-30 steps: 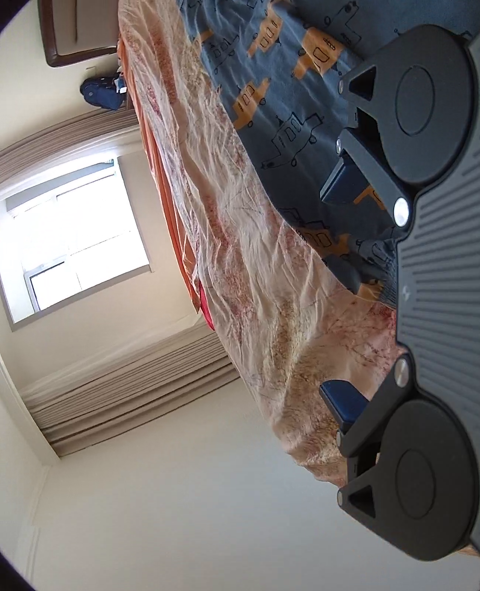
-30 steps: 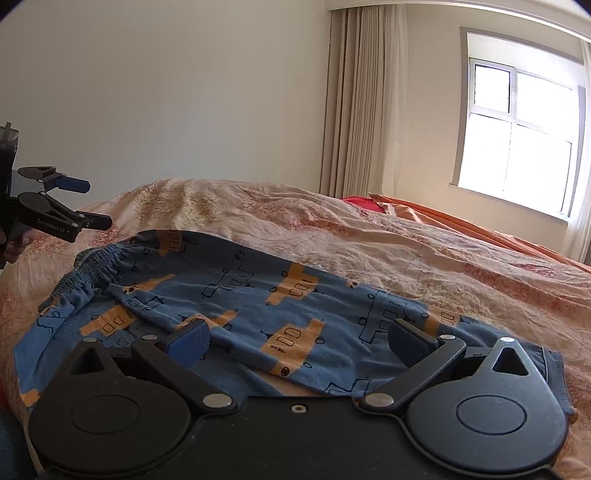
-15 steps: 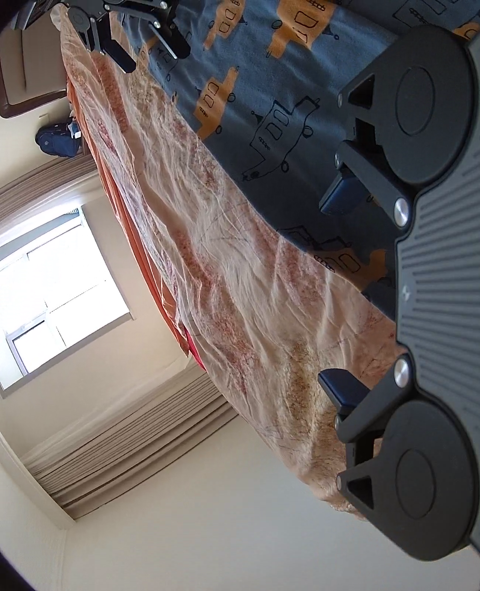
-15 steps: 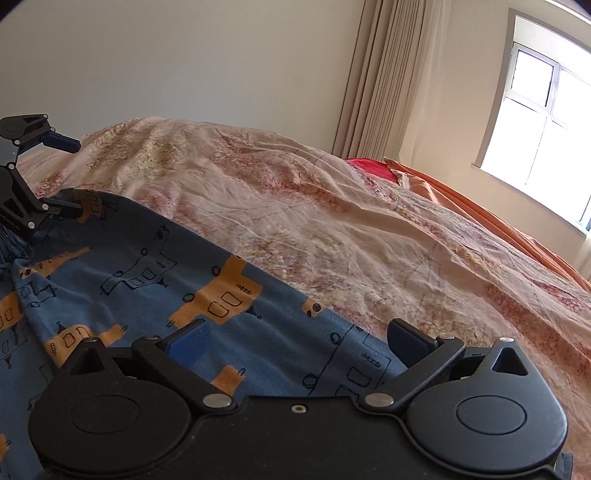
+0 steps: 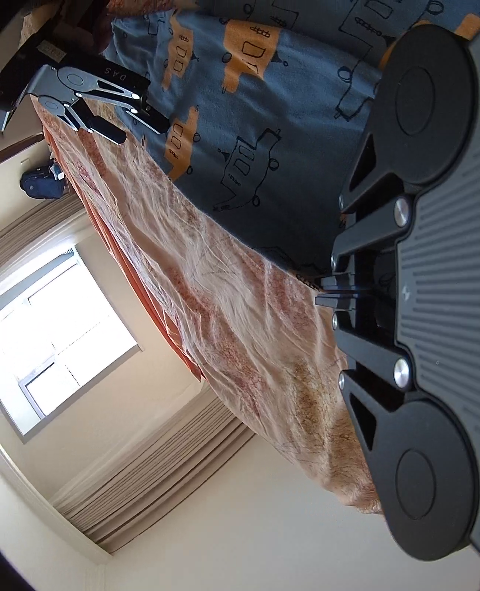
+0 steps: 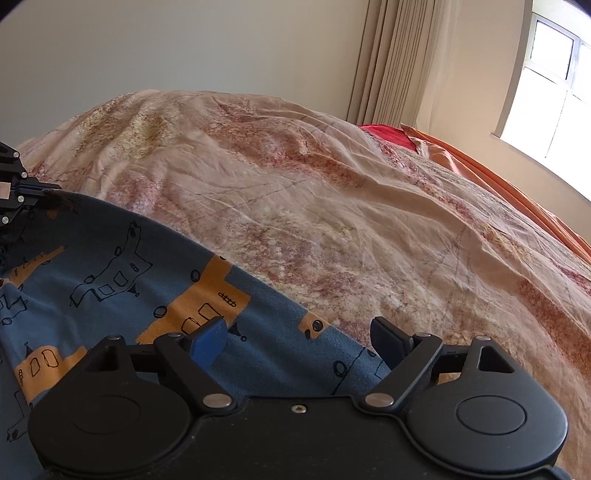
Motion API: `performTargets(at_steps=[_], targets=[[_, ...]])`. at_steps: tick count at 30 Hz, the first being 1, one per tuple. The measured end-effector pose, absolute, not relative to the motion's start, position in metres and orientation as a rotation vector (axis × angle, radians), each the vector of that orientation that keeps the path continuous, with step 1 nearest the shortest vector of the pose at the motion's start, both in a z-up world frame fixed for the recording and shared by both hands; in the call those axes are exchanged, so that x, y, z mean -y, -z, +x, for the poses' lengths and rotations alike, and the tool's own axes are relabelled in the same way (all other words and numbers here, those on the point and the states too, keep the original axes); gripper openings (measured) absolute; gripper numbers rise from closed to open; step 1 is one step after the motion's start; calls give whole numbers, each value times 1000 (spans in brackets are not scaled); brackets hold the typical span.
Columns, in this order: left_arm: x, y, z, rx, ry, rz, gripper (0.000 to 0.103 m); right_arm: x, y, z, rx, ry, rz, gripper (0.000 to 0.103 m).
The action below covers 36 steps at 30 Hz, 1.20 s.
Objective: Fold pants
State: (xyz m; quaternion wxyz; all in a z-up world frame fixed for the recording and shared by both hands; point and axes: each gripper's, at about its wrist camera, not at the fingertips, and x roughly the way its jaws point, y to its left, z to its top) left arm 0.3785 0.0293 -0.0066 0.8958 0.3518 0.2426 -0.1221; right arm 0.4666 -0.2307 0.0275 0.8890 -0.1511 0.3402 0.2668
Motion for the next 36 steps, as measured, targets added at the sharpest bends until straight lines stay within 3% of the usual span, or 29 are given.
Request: performTargets(at_steps=[13, 16, 17, 19, 21, 24, 36], targets=[[-27, -2, 324, -389, 280, 794, 0, 213, -38, 439, -565, -585, -480, 81], [-30, -6, 317, -389, 281, 786, 0, 211, -42, 427, -538, -577, -495, 56], [-31, -8, 313, -392, 282, 784, 0, 209, -44, 421, -533, -574, -498, 42], [-33, -10, 303, -396, 288, 785, 0, 208, -48, 402, -507, -569, -514, 31], [-34, -11, 289, -387, 285, 802, 0, 206, -53, 381, -478, -566, -541, 11], [-38, -16, 270, -383, 289, 786, 0, 202, -61, 344, -432, -557, -582, 4], [-52, 0, 189, -364, 312, 723, 0, 200, -70, 194, -371, -503, -556, 0]])
